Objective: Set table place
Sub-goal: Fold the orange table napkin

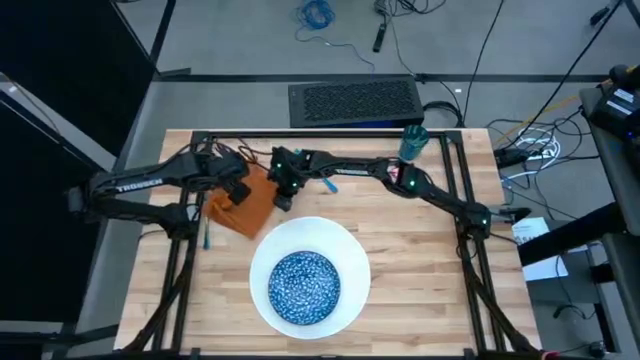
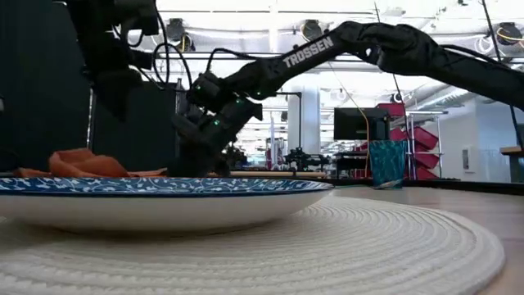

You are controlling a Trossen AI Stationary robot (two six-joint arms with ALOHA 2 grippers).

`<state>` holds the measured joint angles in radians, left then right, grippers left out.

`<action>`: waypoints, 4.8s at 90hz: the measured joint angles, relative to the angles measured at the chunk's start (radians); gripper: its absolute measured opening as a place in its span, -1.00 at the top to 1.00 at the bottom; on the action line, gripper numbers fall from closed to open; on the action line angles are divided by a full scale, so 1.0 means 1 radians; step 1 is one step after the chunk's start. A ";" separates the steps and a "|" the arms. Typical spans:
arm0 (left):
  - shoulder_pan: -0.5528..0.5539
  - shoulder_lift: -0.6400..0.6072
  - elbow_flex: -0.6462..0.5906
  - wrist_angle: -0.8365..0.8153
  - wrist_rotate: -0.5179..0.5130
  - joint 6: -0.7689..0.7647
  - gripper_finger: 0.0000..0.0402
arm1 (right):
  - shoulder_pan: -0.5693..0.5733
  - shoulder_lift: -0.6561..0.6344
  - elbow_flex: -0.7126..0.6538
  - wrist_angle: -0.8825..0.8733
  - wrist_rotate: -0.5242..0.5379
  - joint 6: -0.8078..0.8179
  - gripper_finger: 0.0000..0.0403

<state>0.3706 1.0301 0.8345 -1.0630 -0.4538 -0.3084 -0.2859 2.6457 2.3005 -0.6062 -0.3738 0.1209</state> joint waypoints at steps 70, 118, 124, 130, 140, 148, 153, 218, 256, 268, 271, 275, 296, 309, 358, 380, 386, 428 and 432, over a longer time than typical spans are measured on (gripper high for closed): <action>0.000 -0.024 0.000 0.113 0.010 0.057 0.33 | -0.038 -0.135 -0.003 -0.411 0.124 -0.181 1.00; -0.145 0.107 -0.142 0.508 0.311 0.090 0.33 | -0.151 -0.258 -0.002 -0.517 0.191 -0.246 1.00; -0.151 0.162 -0.142 0.574 0.312 0.104 0.33 | -0.175 -0.287 -0.002 -0.518 0.189 -0.249 1.00; -0.154 0.216 -0.142 0.624 0.324 0.113 0.33 | -0.196 -0.309 -0.002 -0.517 0.189 -0.241 1.00; -0.151 0.320 -0.142 0.638 0.319 0.134 0.33 | -0.211 -0.333 -0.002 -0.521 0.188 -0.241 1.00; -0.151 0.384 -0.142 0.653 0.307 0.139 0.33 | -0.211 -0.342 -0.002 -0.527 0.187 -0.245 1.00; -0.150 0.410 -0.142 0.655 0.301 0.142 0.33 | -0.212 -0.342 -0.002 -0.529 0.184 -0.248 1.00; -0.197 0.271 -0.140 0.194 0.062 -0.170 0.48 | -0.225 -0.342 -0.001 -0.543 0.185 -0.268 1.00; -0.294 0.062 -0.108 0.122 -0.033 -0.307 0.48 | -0.207 -0.338 -0.003 -0.478 -0.019 -0.254 1.00; -0.295 0.028 -0.108 0.049 0.001 -0.284 0.48 | -0.142 -0.321 -0.006 -0.436 -0.042 -0.250 1.00; -0.295 0.027 -0.108 0.027 0.014 -0.269 0.48 | -0.128 -0.311 -0.006 -0.420 -0.044 -0.244 1.00; -0.294 0.027 -0.109 0.008 0.035 -0.237 0.48 | -0.112 -0.303 -0.006 -0.390 -0.047 -0.240 1.00; -0.295 0.020 -0.135 0.015 0.168 -0.104 0.48 | -0.057 -0.225 -0.006 -0.348 -0.054 -0.215 1.00; -0.294 0.041 -0.135 0.060 0.195 -0.103 0.48 | -0.062 -0.179 -0.006 -0.323 -0.096 -0.205 1.00; -0.253 0.231 -0.135 0.126 0.216 -0.104 0.48 | -0.048 -0.097 -0.006 -0.191 -0.263 -0.215 1.00; -0.246 0.273 -0.135 0.140 0.172 -0.104 0.48 | -0.045 -0.091 -0.006 -0.189 -0.321 -0.237 1.00; -0.246 0.278 -0.135 0.142 0.147 -0.105 0.48 | -0.045 -0.089 -0.006 -0.190 -0.335 -0.240 1.00; -0.246 0.277 -0.170 0.169 0.166 -0.129 0.48 | -0.039 -0.050 -0.006 -0.184 -0.360 -0.238 1.00; -0.246 0.277 -0.181 0.166 0.171 -0.132 0.48 | -0.039 -0.033 -0.006 -0.181 -0.377 -0.230 1.00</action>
<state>0.1249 1.3071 0.6539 -0.8968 -0.2827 -0.4404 -0.3252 2.6132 2.2940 -0.7877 -0.7503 -0.1091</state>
